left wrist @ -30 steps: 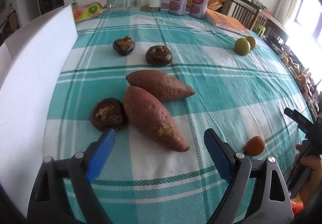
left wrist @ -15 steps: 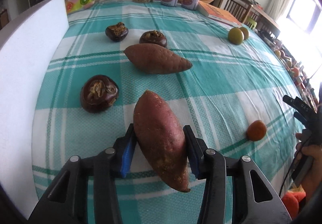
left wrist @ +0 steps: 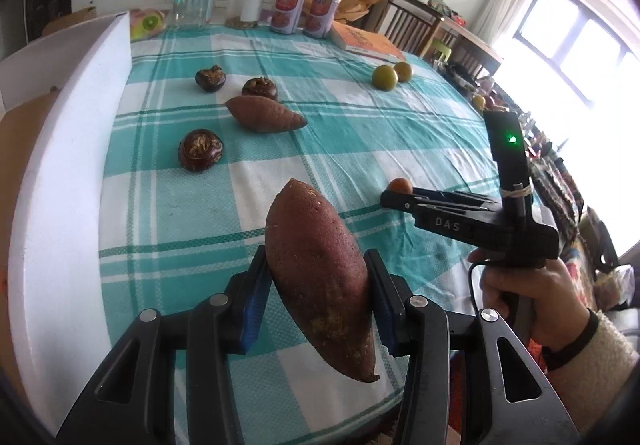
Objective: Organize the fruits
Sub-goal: 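Lift the sweet potato with the left tool and lower it into the white box, then open the left tool and bring it back over the tablecloth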
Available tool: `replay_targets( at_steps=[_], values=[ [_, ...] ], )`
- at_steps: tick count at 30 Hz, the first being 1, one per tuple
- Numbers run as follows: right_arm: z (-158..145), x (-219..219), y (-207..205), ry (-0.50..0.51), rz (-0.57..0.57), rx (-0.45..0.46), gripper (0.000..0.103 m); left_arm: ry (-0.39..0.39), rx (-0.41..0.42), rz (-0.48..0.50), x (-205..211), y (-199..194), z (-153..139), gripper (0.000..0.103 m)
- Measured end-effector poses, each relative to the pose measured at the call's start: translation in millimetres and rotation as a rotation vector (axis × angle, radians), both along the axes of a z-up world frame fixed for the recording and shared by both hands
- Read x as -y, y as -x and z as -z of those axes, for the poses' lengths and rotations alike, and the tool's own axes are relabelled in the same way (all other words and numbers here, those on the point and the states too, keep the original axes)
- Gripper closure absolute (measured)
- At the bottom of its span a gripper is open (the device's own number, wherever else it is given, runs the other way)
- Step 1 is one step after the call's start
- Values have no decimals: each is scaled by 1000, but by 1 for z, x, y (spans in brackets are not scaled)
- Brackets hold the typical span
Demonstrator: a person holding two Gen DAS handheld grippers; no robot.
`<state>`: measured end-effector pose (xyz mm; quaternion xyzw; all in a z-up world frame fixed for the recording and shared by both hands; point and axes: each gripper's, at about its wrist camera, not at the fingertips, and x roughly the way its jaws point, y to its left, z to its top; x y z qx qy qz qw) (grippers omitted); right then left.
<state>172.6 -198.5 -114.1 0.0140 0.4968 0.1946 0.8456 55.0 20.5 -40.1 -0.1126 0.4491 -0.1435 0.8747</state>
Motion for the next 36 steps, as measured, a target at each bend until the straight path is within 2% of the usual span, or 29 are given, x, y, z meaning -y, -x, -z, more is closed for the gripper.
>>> replay_targets(
  at_steps=[2,5,8,11,15,19,21,22,23,24,25,26,29,30,33,36],
  values=[
    [-8,1,3,-42,17,-12,73,68,-6,-8,-20,12,-16,56],
    [-45,-16,20,-118,-34,20,73,145,16,-47,-59,32,-46,55],
    [-92,-60,45,-242,-155,15,73,132,45,-153,-107,43,-64,55],
    [-119,-125,72,-323,-315,1,72,71,29,-315,-159,46,-55,55],
    [-121,-209,103,-340,-485,-50,72,-8,-45,-478,-210,55,-25,55],
    [-101,-268,124,-308,-570,-94,72,-75,-73,-535,-227,66,-10,55],
    [-96,-285,130,-284,-592,-86,71,-103,-90,-558,-230,67,-5,54],
    [-95,-289,133,-272,-597,-75,65,-125,-96,-574,-231,67,-3,52],
    [-96,-289,133,-269,-596,-68,58,-142,-90,-590,-233,67,-4,44],
    [-98,-285,134,-280,-590,-51,46,-154,-77,-605,-233,67,-7,30],
    [-101,-275,132,-295,-576,-25,39,-165,-56,-620,-233,67,-10,24],
    [-104,-264,130,-298,-554,1,38,-173,-35,-632,-232,68,-14,21],
    [-108,-212,113,-313,-439,70,37,-168,9,-620,-226,63,-22,21],
    [-106,-187,107,-325,-380,93,34,-154,26,-611,-223,61,-26,21],
    [-88,-105,89,-291,-93,187,16,-112,88,-551,-198,54,-39,21],
    [-47,-36,69,-225,174,154,16,-80,147,-430,-158,48,-54,21]
  ],
)
